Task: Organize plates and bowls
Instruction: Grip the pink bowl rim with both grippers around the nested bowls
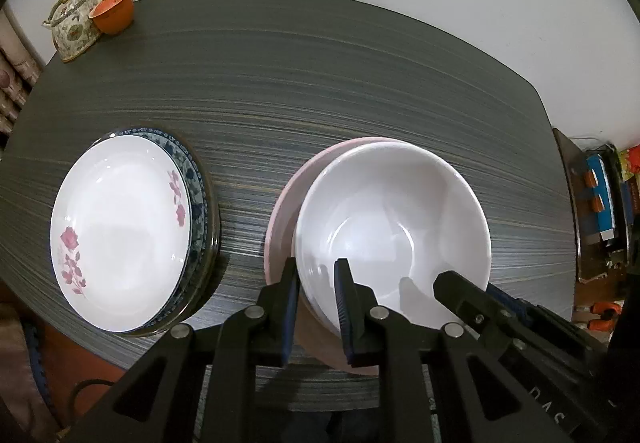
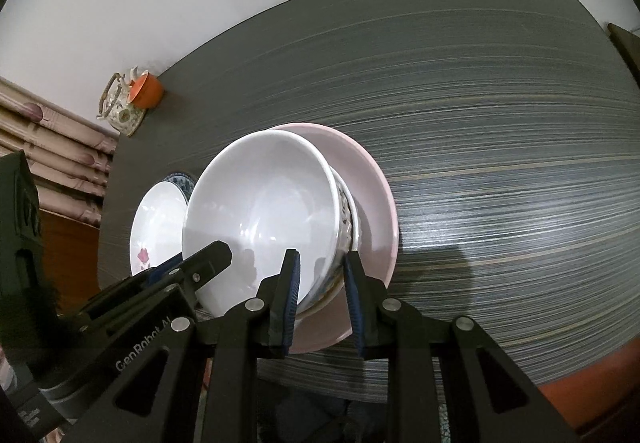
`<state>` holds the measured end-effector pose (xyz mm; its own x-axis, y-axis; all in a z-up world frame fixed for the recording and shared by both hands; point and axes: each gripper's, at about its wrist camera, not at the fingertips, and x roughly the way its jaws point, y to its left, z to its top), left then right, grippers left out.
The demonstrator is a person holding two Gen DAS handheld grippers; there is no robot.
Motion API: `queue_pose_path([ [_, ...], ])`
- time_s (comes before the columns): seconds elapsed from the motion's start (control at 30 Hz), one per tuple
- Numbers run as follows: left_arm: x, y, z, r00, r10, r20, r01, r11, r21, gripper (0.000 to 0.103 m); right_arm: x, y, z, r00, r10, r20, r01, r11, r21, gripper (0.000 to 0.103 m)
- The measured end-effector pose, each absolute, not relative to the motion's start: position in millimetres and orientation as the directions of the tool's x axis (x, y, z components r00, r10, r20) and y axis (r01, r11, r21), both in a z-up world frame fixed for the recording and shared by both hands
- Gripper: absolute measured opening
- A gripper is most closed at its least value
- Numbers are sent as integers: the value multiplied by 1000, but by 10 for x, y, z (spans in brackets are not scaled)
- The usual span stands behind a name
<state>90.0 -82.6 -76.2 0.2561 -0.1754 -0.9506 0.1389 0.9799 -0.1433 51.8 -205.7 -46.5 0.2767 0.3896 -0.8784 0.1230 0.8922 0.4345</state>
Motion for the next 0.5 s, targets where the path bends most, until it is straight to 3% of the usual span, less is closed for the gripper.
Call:
queue_pose_path([
  [0.5, 837, -887, -738, 270, -169, -948, 150, 980, -132, 18, 476, -2002, -485, 288, 371, -883, 118, 901, 417, 23],
])
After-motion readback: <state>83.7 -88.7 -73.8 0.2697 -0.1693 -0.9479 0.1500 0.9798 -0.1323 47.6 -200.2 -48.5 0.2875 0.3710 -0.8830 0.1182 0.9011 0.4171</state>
